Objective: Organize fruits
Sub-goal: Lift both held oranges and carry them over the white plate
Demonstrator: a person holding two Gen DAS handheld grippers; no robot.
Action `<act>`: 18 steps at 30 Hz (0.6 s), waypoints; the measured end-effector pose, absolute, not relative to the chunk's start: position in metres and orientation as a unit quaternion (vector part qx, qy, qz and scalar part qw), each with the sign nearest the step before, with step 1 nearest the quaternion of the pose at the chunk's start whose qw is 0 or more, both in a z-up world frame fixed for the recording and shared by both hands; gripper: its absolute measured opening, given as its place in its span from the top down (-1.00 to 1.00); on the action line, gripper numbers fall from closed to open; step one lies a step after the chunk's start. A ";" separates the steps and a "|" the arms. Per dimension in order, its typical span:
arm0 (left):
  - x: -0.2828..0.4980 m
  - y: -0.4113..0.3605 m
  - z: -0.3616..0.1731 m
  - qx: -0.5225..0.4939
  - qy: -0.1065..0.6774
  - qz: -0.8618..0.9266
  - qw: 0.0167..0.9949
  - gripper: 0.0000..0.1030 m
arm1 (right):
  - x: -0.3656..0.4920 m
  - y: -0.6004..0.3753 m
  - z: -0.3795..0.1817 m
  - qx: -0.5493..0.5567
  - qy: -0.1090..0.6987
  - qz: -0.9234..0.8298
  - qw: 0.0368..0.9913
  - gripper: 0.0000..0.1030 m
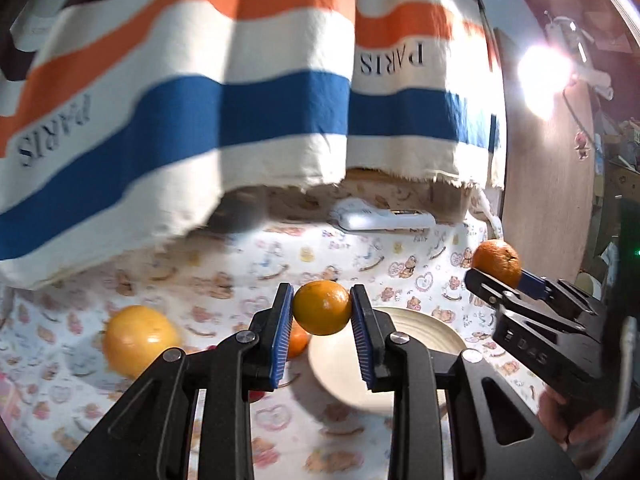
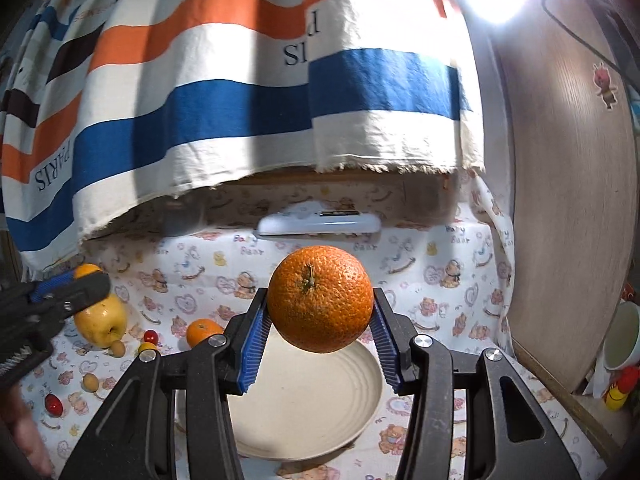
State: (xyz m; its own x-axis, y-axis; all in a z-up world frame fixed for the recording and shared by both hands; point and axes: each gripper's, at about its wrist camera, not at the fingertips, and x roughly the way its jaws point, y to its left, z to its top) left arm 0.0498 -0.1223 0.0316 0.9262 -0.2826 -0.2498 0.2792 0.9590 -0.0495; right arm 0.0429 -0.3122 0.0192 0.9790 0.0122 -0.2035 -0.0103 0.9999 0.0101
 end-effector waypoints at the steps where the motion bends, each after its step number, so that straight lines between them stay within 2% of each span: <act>1: 0.055 -0.127 0.029 -0.008 0.132 -0.145 0.980 0.46 | 0.044 -0.315 0.018 0.006 0.104 0.005 0.995 0.03; 10: 0.085 -0.144 0.012 0.000 0.169 -0.157 0.973 0.46 | 0.058 -0.316 0.008 -0.001 0.135 0.013 0.991 0.03; 18: 0.113 -0.155 -0.007 0.011 0.265 -0.183 0.947 0.46 | 0.093 -0.333 -0.010 0.047 0.249 0.020 0.967 0.03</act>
